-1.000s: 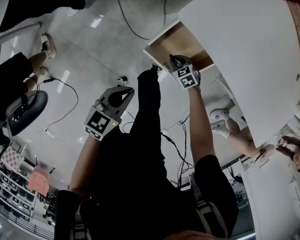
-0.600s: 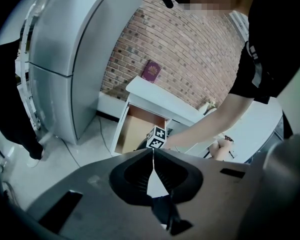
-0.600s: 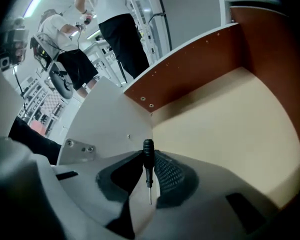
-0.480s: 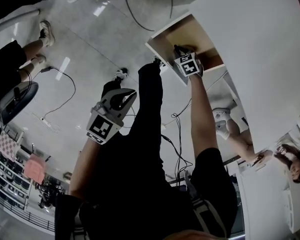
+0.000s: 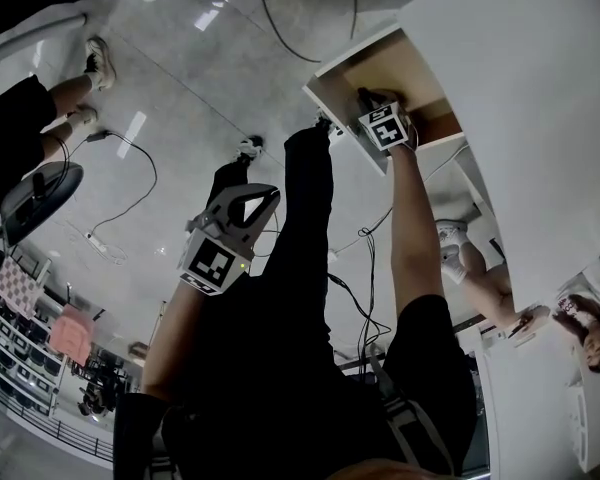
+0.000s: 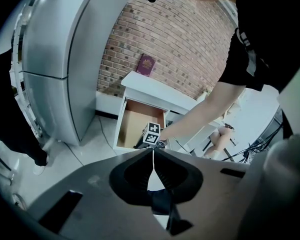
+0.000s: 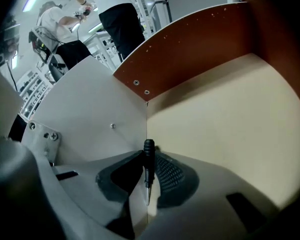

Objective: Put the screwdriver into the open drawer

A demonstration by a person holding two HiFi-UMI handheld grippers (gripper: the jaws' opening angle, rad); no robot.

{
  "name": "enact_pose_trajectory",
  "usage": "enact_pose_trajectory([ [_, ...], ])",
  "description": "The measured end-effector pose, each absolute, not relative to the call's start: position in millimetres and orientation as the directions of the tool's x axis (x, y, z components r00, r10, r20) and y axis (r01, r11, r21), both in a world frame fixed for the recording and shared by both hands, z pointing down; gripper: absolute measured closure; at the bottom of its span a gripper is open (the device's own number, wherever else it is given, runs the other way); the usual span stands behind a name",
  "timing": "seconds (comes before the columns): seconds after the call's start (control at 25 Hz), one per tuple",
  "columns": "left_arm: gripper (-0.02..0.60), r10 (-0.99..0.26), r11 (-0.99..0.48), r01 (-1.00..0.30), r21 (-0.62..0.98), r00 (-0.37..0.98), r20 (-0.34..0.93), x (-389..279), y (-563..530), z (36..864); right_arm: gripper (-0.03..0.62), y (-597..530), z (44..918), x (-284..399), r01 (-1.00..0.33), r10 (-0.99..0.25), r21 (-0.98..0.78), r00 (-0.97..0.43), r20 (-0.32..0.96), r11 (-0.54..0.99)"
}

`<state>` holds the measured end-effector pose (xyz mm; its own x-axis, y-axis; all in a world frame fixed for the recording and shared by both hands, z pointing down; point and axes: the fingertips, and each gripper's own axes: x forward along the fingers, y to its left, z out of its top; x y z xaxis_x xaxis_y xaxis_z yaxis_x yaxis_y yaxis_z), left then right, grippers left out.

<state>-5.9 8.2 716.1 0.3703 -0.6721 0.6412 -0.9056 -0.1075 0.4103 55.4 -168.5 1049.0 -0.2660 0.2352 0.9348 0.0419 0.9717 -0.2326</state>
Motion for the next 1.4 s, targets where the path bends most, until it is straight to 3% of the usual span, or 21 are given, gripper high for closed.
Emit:
enact_pose_trajectory([
  [0.24, 0.561, -0.666, -0.099, -0.906, 0.412, 0.368, 0.649, -9.3, 13.8, 717.9, 0.461, -170.1, 1052.4, 57.7, 0.027, 0.249, -0.251, -0.252, 0.935, 0.968],
  [0.56, 0.561, -0.695, -0.101, -0.888, 0.449, 0.386, 0.606, -10.8, 4.9, 708.0, 0.437, -183.4, 1012.8, 53.4, -0.073, 0.149, -0.184, -0.341, 0.928, 0.98],
  [0.76, 0.561, -0.72, -0.133, -0.876, 0.463, 0.406, 0.562, -15.0, -0.7, 676.3, 0.528, -172.4, 948.9, 66.9, -0.163, 0.128, -0.215, -0.425, 0.896, 0.963],
  [1.2, 0.561, -0.715, -0.351, -0.854, 0.384, 0.509, 0.478, -2.9, 8.6, 597.9, 0.537, -117.6, 791.6, 121.7, -0.25, -0.013, -0.134, -0.512, 0.859, 0.959],
  [1.4, 0.561, -0.71, -0.433, -0.831, 0.349, 0.553, 0.436, 3.6, 13.9, 567.0, 0.537, -63.4, 708.8, 123.6, -0.38, -0.094, -0.239, -0.68, 0.727, 0.894],
])
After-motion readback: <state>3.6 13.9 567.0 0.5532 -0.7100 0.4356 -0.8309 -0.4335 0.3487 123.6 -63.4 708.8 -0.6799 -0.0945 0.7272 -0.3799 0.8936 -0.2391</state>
